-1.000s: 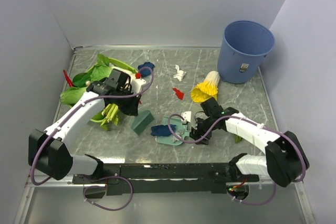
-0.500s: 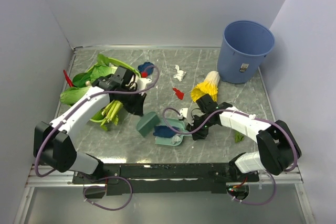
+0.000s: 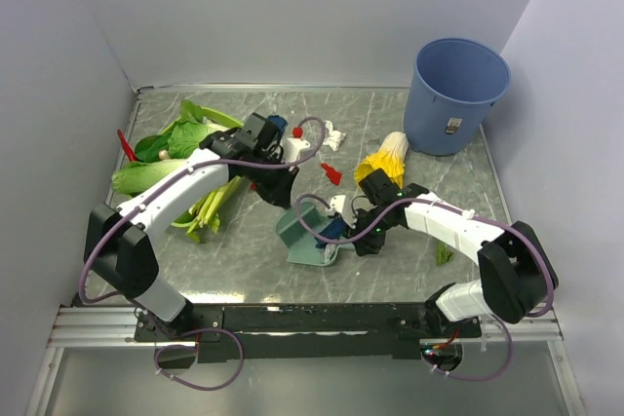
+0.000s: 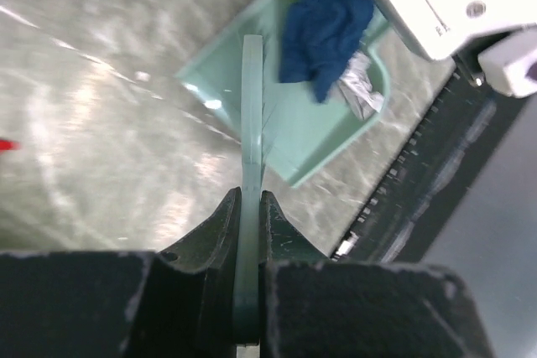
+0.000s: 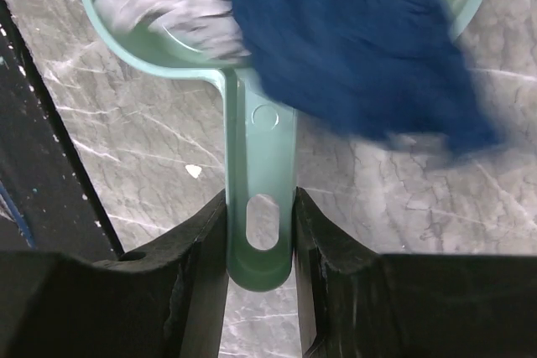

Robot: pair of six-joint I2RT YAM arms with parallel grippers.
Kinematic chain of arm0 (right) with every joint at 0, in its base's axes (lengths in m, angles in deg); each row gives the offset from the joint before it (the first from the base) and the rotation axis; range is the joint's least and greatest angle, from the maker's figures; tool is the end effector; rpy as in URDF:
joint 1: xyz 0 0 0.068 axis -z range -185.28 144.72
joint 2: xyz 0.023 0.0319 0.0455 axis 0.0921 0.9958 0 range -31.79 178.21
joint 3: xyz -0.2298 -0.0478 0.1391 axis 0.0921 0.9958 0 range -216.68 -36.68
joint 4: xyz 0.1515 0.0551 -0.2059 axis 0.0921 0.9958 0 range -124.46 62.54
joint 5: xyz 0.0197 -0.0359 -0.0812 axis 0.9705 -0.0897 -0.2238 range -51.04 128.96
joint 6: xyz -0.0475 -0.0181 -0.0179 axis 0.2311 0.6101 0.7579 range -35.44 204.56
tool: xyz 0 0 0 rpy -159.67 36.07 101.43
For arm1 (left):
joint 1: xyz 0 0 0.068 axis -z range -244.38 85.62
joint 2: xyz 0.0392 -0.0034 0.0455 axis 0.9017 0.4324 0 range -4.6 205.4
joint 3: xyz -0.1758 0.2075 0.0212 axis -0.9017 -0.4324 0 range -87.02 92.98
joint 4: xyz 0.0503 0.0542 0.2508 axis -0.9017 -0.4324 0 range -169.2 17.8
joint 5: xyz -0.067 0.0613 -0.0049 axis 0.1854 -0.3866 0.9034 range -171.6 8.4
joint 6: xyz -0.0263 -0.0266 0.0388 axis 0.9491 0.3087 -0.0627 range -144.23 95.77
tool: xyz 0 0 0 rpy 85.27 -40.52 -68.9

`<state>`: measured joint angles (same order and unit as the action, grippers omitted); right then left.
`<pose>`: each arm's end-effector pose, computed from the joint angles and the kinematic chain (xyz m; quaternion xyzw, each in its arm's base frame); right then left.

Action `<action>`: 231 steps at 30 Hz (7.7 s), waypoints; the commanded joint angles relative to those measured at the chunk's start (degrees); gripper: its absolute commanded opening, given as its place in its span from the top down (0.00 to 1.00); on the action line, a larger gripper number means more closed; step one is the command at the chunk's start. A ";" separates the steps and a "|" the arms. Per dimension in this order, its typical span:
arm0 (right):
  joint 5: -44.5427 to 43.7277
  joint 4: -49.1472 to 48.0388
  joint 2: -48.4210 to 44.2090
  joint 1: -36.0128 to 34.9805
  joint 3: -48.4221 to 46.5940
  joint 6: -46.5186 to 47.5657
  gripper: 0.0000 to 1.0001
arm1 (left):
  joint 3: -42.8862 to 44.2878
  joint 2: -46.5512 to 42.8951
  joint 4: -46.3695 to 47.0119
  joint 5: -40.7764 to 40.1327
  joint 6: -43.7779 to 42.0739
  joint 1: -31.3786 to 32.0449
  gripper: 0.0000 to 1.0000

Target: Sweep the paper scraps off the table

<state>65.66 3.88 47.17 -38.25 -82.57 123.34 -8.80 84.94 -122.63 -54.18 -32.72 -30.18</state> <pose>0.1937 0.1447 0.1890 -0.5929 0.7562 0.2196 0.1685 0.2555 -0.1934 0.2951 0.3968 0.8565 -0.2768 0.1799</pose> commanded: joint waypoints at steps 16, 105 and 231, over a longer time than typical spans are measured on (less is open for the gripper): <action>-9.20 1.37 -6.71 -0.69 3.09 5.84 1.00 | 7.48 -6.92 3.05 -11.50 -5.58 -0.88 0.99; -15.36 5.16 -1.71 4.49 -1.83 -2.04 1.00 | 18.29 11.80 -5.29 -37.53 -8.74 -2.12 0.99; -38.82 9.11 19.21 45.36 -70.92 -17.17 1.00 | 1.33 -4.46 15.28 -5.27 3.39 -10.99 0.99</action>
<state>31.98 13.72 65.99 6.97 -151.83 101.55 -8.23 81.00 -109.69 -61.43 -30.51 -41.22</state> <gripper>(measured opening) 0.379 0.121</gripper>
